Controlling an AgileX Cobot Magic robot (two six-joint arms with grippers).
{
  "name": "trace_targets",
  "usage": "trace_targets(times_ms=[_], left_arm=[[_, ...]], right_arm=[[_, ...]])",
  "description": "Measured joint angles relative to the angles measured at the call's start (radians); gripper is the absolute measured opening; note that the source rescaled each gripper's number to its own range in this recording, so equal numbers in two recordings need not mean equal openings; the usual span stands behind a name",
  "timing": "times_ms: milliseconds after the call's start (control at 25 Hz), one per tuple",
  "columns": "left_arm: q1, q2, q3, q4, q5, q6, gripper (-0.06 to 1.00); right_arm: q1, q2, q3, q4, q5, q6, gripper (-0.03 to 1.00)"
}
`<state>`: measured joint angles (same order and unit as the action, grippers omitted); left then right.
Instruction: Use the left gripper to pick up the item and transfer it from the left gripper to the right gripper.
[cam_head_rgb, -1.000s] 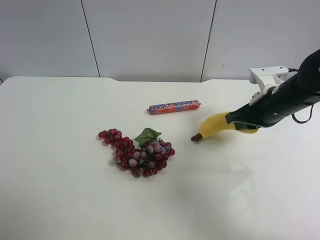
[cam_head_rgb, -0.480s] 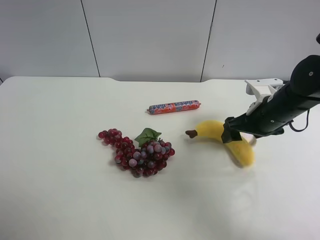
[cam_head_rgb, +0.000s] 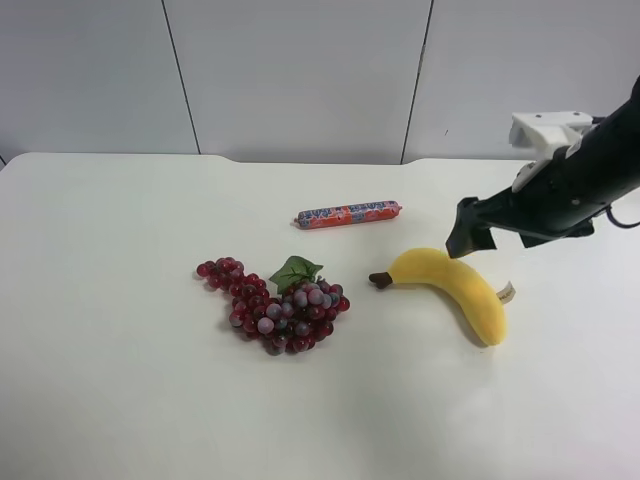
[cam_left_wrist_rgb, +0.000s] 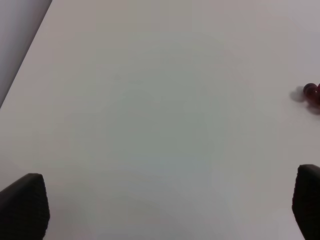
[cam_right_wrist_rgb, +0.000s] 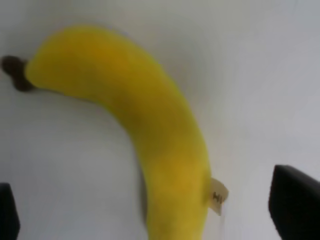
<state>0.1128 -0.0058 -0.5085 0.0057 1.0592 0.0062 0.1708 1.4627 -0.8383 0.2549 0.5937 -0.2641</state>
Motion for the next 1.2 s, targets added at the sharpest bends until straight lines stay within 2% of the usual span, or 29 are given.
trace_targets(times_ms=[280, 720, 920, 1200], left_arm=[[0.000, 0.000, 0.000, 0.000, 0.000, 0.000, 1.00], [0.000, 0.000, 0.000, 0.000, 0.000, 0.000, 1.00], [0.000, 0.000, 0.000, 0.000, 0.000, 0.000, 1.00], [0.000, 0.000, 0.000, 0.000, 0.000, 0.000, 1.00]], right_arm=[[0.000, -0.232, -0.062, -0.039, 0.252, 0.011, 1.00], [-0.001, -0.660, -0.053, -0.178, 0.588, 0.134, 1.00], [-0.001, -0.889, 0.067, -0.199, 0.617, 0.152, 1.00], [-0.001, -1.222, 0.235, -0.200, 0.561, 0.174, 1.00]])
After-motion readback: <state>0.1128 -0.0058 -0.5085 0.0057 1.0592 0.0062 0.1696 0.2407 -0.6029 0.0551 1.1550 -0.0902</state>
